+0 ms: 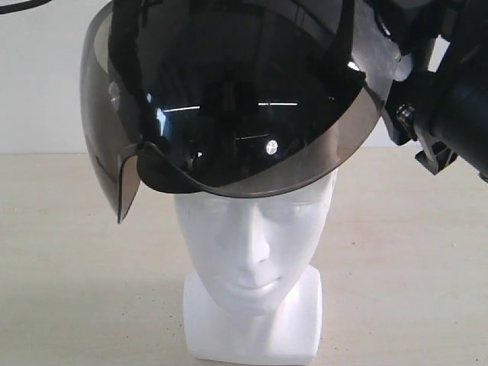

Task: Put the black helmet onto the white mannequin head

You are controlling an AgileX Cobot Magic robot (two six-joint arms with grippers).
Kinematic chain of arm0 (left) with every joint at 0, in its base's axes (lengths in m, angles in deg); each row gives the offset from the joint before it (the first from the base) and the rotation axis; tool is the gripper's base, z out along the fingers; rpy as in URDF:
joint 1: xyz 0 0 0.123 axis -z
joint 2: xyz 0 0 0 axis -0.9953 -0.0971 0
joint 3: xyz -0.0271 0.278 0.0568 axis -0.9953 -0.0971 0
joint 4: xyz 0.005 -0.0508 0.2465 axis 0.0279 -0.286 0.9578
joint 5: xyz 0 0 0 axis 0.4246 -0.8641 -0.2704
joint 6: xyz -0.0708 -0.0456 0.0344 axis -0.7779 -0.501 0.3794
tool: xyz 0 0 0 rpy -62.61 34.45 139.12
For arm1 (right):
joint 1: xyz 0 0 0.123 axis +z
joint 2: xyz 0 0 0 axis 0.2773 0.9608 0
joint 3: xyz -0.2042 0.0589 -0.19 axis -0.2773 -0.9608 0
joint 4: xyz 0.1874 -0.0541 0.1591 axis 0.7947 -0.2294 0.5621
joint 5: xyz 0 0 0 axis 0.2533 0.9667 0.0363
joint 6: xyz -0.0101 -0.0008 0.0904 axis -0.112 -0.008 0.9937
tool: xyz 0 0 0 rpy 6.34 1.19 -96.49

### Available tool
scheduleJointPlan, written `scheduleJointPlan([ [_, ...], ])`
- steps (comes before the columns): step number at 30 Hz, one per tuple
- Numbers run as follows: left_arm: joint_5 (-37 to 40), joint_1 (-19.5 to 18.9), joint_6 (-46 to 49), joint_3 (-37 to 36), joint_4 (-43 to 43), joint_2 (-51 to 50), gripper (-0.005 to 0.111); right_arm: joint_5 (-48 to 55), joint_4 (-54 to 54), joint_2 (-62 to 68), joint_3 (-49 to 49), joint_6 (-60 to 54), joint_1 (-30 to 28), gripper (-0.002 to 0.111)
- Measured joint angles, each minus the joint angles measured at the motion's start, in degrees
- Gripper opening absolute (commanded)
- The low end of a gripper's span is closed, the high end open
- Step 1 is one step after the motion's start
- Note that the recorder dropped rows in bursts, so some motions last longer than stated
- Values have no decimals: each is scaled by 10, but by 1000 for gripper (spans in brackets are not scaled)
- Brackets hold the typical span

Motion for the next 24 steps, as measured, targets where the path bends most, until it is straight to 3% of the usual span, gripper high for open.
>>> scheduleJointPlan([
  [6,11,6,4,0,7,-6,4,17,0,0,-1,83,-6,0],
  [16,46,8,-5,0,21,-7,4,34,-24,0,-2,124,-11,0],
  [18,87,15,-16,-15,71,-24,4,73,-104,3,-10,34,-14,0],
  [24,136,30,-22,-17,79,-28,4,78,-153,3,-10,-7,-18,0],
])
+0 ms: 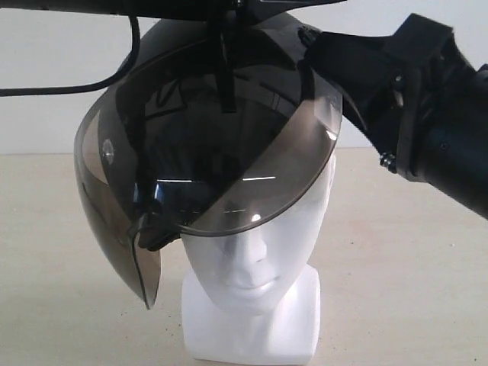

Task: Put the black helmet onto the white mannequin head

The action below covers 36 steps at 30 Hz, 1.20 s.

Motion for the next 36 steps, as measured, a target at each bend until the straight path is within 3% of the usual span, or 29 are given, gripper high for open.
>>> scheduleJointPlan([
  [12,-1,1,9,-13,-15,2,4,-2,114,-1,2,-139,13,0],
  [22,-11,47,37,-13,-32,-15,4,41,170,-54,2,-289,7,0],
  [27,-3,48,49,-13,-46,-18,4,79,244,-80,2,-418,11,0],
  [30,-2,48,50,-13,-47,-18,4,92,292,-96,2,-491,12,11],
  [34,-2,48,50,-13,-47,-18,4,101,354,-125,2,-574,12,41],
  [36,-2,48,50,-13,-47,-18,4,102,398,-139,2,-619,12,50],
])
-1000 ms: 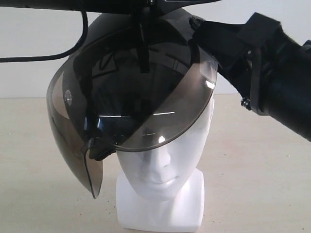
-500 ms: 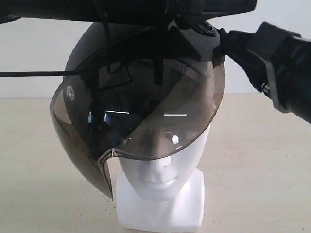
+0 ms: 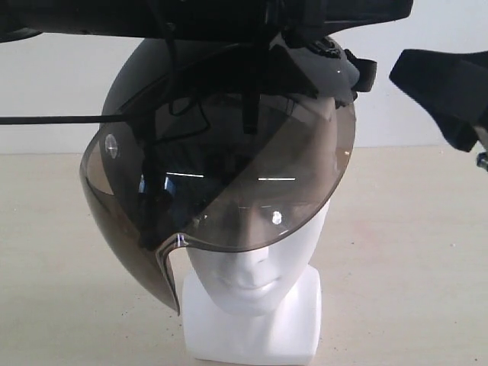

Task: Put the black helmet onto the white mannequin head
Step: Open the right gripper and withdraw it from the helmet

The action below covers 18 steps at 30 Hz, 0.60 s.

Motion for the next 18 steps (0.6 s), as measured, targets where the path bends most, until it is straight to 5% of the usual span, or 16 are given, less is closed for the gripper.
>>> scheduleJointPlan([
  [5,0,0,0,0,-1,0,4,-37,167,-20,0,-108,0,44],
  [11,1,0,0,0,-1,0,4,-95,438,-24,79,-383,0,43],
  [18,1,0,1,0,-3,0,4,-157,501,-25,222,-557,0,40],
])
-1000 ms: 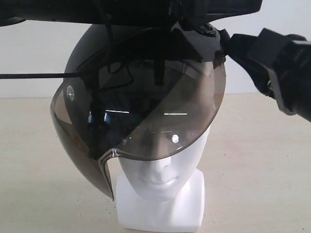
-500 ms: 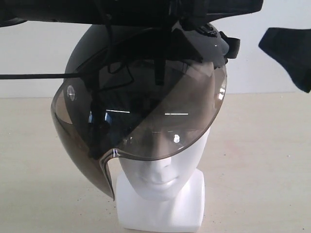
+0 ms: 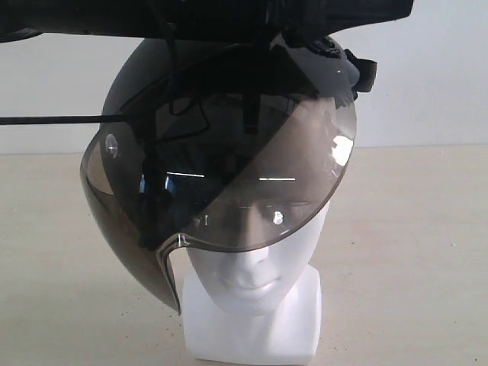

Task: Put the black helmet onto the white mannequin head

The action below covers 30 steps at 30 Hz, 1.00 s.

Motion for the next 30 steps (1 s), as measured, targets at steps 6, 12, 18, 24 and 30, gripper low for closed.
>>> scheduleJointPlan([
  [6,0,0,0,0,0,0,4,-4,8,-1,21,-45,0,37],
  [12,0,0,0,0,0,0,4,-9,9,19,19,-237,0,37],
  [18,0,0,0,0,0,0,4,-86,-134,35,23,-407,0,37],
  [24,-1,0,0,0,0,0,4,-297,-93,28,118,-105,0,37],
  [30,0,0,1,0,-2,-1,4,117,-68,11,136,59,0,3],
])
